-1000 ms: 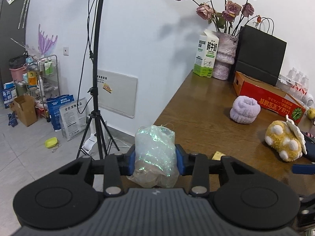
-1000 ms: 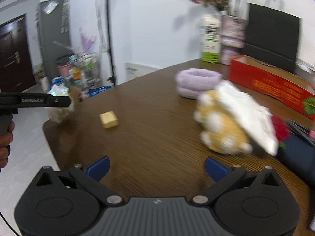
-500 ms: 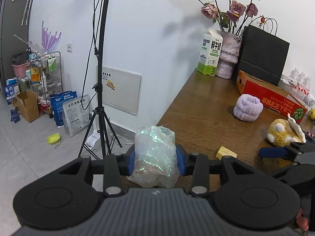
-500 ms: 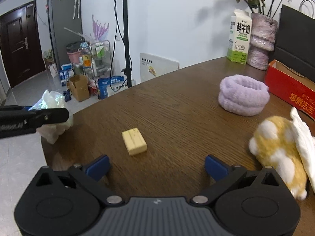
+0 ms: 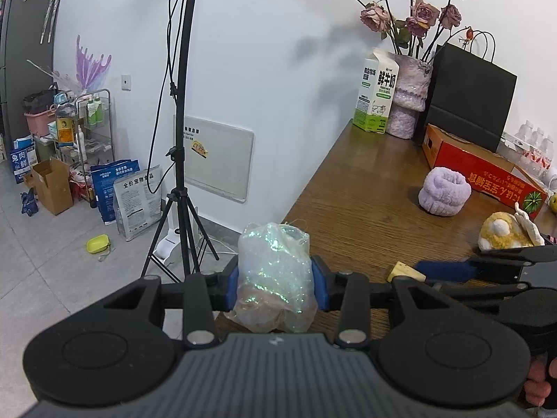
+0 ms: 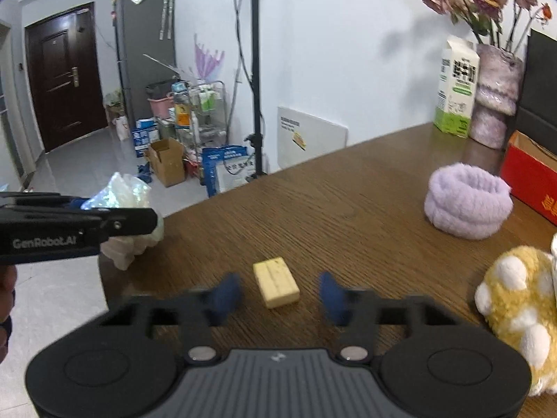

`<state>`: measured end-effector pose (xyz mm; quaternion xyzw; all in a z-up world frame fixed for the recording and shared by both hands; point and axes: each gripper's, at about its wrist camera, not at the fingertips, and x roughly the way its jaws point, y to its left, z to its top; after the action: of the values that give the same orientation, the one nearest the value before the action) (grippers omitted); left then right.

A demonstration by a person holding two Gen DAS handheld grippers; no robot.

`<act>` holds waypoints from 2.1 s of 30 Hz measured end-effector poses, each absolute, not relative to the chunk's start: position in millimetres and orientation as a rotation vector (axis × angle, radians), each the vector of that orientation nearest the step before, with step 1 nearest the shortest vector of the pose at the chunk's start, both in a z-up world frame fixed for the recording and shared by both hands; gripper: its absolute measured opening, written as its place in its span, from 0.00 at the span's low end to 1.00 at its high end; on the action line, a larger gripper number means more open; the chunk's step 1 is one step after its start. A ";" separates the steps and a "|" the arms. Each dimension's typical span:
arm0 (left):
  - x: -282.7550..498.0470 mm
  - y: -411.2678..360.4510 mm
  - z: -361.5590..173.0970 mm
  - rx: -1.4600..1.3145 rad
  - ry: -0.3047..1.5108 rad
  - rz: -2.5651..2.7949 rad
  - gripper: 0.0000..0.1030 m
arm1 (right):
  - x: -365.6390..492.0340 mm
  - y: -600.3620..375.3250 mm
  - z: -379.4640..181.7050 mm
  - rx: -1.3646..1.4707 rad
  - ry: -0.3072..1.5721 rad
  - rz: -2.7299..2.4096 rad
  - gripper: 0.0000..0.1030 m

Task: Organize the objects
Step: 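Grasp the small yellow block with the right gripper while the left gripper holds the bag, then carry the bag and the yellow block with both grippers over the red cardboard box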

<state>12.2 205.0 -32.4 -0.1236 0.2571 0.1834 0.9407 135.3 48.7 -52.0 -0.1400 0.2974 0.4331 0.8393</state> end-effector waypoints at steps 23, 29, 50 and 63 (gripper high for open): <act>29.2 167.3 -11.6 -0.206 0.486 0.291 0.40 | 130.1 -1.5 -21.4 -0.230 0.534 0.866 0.21; 39.6 136.2 -2.8 -0.178 0.472 0.230 0.40 | 132.9 -38.3 -11.1 -0.194 0.511 0.802 0.21; 87.4 20.4 13.7 -0.107 0.451 0.035 0.40 | 142.6 -160.2 7.4 -0.115 0.473 0.624 0.21; 120.5 -14.6 25.0 -0.080 0.446 -0.015 0.40 | 160.2 -192.4 12.5 -0.083 0.474 0.570 0.21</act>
<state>120.5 -14.6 25.0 -0.0395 0.2210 -0.0074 0.9744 160.2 -192.4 12.5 -0.0407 0.2314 0.2786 0.9312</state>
